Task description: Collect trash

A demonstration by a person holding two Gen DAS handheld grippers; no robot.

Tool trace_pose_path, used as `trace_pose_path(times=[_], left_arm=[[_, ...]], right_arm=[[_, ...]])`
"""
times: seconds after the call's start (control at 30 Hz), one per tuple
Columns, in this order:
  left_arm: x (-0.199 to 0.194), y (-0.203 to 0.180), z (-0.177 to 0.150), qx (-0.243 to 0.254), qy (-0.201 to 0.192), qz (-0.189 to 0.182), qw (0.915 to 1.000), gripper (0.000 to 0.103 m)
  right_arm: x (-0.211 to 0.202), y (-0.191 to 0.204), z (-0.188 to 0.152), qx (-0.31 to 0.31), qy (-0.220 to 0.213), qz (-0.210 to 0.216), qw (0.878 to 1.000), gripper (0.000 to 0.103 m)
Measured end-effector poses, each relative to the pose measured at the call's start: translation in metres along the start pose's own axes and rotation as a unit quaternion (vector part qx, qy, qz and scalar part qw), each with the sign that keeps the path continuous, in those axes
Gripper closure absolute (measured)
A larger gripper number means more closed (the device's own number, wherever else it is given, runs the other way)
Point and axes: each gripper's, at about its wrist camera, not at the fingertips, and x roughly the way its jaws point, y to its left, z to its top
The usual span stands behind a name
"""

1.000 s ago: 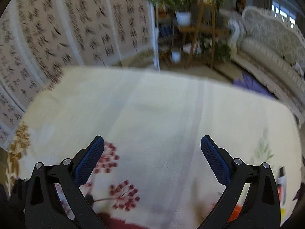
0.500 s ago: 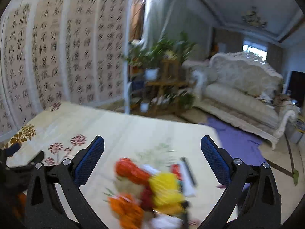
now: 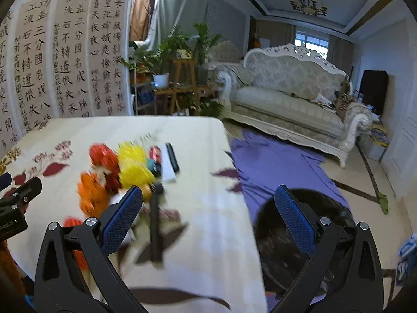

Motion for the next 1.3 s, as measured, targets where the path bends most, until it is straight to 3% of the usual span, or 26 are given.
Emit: trace_pose_path(times=[0.4,1.3], left_arm=[[-0.009,-0.063,-0.025,0.048,0.000,-0.032,0.9983,0.006],[-0.005,-0.084,-0.024,0.055,0.010,-0.041,0.9976,0.007]], right_arm=[[-0.013,-0.040,-0.033,0.026,0.017,-0.016,0.999,0.004],[-0.018,-0.065,-0.034,0.044,0.012,-0.026,0.999,0.004]])
